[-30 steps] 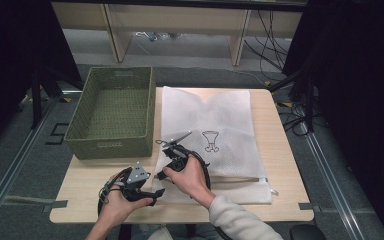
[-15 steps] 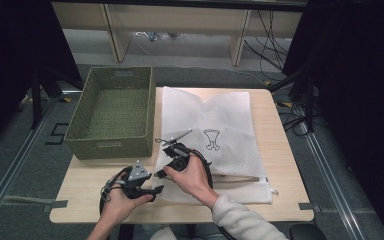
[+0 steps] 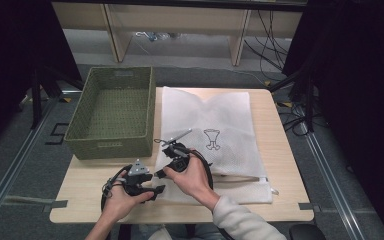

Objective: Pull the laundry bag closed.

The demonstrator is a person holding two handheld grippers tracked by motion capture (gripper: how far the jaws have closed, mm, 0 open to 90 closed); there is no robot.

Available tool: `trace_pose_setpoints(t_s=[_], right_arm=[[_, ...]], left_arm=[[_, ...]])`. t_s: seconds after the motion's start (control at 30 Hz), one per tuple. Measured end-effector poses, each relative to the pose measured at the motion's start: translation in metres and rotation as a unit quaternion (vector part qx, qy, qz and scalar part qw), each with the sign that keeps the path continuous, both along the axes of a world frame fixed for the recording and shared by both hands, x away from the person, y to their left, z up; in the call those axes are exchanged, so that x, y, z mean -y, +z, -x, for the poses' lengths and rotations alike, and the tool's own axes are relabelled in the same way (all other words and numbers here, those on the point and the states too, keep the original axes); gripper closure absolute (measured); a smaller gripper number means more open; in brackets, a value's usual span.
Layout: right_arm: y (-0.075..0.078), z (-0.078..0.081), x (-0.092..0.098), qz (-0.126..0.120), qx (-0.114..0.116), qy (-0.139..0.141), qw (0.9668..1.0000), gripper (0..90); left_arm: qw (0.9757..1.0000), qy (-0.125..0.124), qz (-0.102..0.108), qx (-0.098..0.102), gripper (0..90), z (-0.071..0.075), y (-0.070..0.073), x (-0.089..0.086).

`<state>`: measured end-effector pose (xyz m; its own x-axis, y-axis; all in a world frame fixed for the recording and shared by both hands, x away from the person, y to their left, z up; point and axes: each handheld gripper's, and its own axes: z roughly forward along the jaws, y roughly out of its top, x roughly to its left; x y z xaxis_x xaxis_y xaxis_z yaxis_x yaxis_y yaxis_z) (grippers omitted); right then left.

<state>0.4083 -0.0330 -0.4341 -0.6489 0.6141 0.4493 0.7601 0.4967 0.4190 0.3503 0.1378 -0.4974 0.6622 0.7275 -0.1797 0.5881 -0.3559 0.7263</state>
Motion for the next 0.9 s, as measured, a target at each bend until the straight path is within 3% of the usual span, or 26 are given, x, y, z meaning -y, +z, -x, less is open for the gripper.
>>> trace_pose_setpoints(t_s=[0.17, 0.33, 0.37, 0.47, 0.53, 0.7, 0.9], right_arm=[[0.002, 0.002, 0.002, -0.001, 0.008, -0.003, 1.0000, 87.2], [0.005, 0.003, 0.003, -0.004, 0.009, -0.002, 1.0000, 87.1], [0.005, 0.003, 0.004, -0.005, 0.012, 0.000, 0.9999, 87.2], [0.005, 0.002, 0.005, -0.005, 0.020, 0.007, 0.9998, 87.2], [0.007, 0.004, 0.004, -0.005, 0.014, 0.002, 0.9999, 87.2], [0.009, 0.004, 0.008, -0.003, 0.020, 0.004, 0.9998, 87.3], [0.009, 0.007, 0.014, 0.004, 0.028, -0.001, 0.9996, 87.3]], left_arm=[[0.9998, -0.002, 0.018, -0.013, 37.8, -0.004, 0.000, 0.001], [0.9997, -0.009, 0.018, -0.014, 41.1, -0.008, 0.001, 0.001], [0.9996, -0.004, 0.027, -0.013, 42.9, -0.008, 0.000, 0.002], [0.9986, -0.006, 0.050, -0.018, 53.4, -0.011, 0.000, 0.003], [0.9985, -0.008, 0.048, -0.023, 60.2, -0.012, 0.001, 0.002], [0.9979, 0.005, 0.064, -0.009, 80.3, -0.009, 0.004, 0.002], [0.9969, 0.012, 0.078, 0.000, 84.2, -0.005, 0.009, 0.004]])
